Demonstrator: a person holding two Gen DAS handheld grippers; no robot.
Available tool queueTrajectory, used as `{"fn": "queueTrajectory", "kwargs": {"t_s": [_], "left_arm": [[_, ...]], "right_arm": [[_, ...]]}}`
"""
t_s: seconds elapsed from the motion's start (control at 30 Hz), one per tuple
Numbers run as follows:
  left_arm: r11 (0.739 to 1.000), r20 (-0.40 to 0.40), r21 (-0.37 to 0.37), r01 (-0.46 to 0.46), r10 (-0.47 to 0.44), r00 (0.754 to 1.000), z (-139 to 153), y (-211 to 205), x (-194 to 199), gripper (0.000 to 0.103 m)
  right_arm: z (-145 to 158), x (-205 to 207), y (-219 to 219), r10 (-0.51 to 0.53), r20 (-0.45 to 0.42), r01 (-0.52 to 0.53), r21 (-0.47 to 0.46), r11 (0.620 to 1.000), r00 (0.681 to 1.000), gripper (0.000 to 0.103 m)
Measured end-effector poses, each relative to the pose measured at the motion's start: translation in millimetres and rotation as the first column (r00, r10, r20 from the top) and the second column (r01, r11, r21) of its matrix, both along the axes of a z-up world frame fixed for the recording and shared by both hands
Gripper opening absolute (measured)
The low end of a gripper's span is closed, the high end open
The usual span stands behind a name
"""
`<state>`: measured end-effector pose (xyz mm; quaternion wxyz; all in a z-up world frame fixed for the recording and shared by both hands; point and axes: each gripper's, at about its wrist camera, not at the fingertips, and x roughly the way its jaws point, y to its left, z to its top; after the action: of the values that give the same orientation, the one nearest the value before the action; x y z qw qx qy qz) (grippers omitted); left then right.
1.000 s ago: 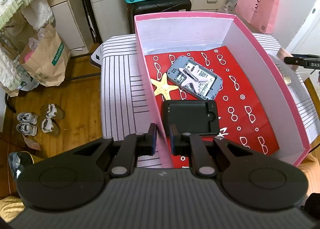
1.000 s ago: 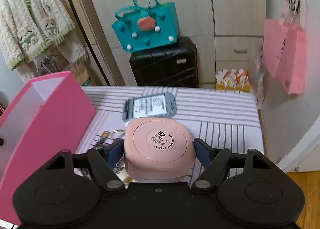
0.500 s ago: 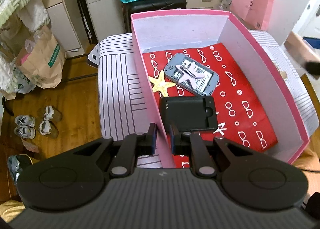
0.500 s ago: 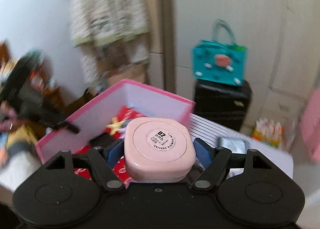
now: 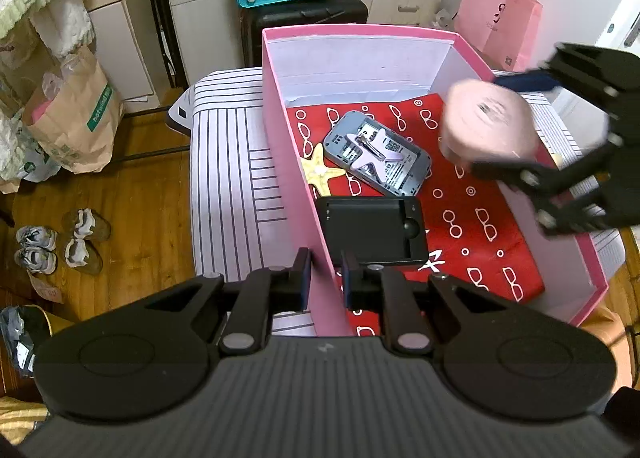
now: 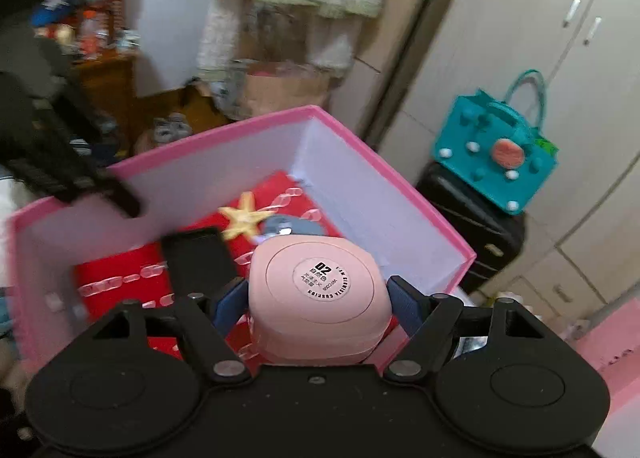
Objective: Organize rigid objects
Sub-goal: 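Carry the pink case into the box and release it beside the router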
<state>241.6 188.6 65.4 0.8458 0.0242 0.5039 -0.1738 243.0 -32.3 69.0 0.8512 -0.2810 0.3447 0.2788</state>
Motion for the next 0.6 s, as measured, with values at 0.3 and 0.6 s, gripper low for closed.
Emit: {"fn": "queueTrajectory", "kwargs": {"t_s": [0.3, 0.6], "left_arm": [[1.000, 0.003, -0.010, 0.005, -0.005, 1.000, -1.0, 1.9, 0.4, 0.014], [1.000, -0.004, -0.011, 0.016, -0.016, 1.000, 0.0, 2.2, 1.8, 0.015]], "right_arm": [[-22.0, 29.8, 20.7, 0.011, 0.015, -0.008, -0.168, 0.986, 1.000, 0.080], [-19.8, 34.3, 10.5, -0.049, 0.048, 0.055, -0.125, 0.991, 0.998, 0.079]]}}
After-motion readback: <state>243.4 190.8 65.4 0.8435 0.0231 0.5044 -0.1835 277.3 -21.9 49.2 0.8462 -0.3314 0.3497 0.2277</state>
